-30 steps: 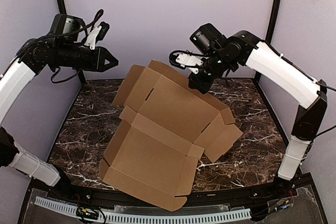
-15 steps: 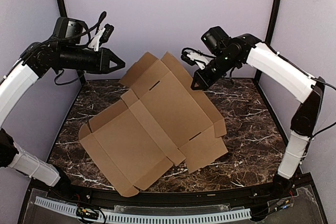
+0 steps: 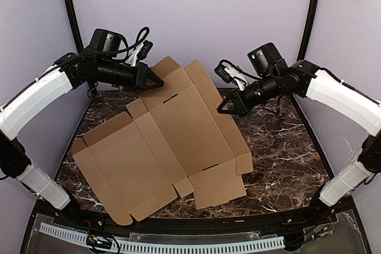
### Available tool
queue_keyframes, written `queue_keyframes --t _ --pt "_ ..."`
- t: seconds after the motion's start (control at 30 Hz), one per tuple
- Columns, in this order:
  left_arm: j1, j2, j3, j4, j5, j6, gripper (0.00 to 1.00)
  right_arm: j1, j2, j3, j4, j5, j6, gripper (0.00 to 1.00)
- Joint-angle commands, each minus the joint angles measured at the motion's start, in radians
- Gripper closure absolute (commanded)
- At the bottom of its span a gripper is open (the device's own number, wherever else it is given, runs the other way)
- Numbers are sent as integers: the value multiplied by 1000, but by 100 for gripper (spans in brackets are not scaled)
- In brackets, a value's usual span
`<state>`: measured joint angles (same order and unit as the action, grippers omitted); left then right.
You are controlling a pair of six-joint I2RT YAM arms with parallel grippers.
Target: Fold the paper box
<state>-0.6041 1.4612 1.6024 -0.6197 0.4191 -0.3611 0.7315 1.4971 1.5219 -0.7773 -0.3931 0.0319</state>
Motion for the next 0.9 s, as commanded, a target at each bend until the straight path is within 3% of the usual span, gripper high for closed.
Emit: queue_keyframes --t 0.0,0.33,0.87 --pt "4 45 56 95 75 -42 89 66 -49 -125 187 -13 57 100" --pt "4 106 38 170 38 -79 92 143 -121 -253 318 -25 75 100" --pt "-4 130 38 202 174 -77 92 219 -84 -203 260 17 -27 100"
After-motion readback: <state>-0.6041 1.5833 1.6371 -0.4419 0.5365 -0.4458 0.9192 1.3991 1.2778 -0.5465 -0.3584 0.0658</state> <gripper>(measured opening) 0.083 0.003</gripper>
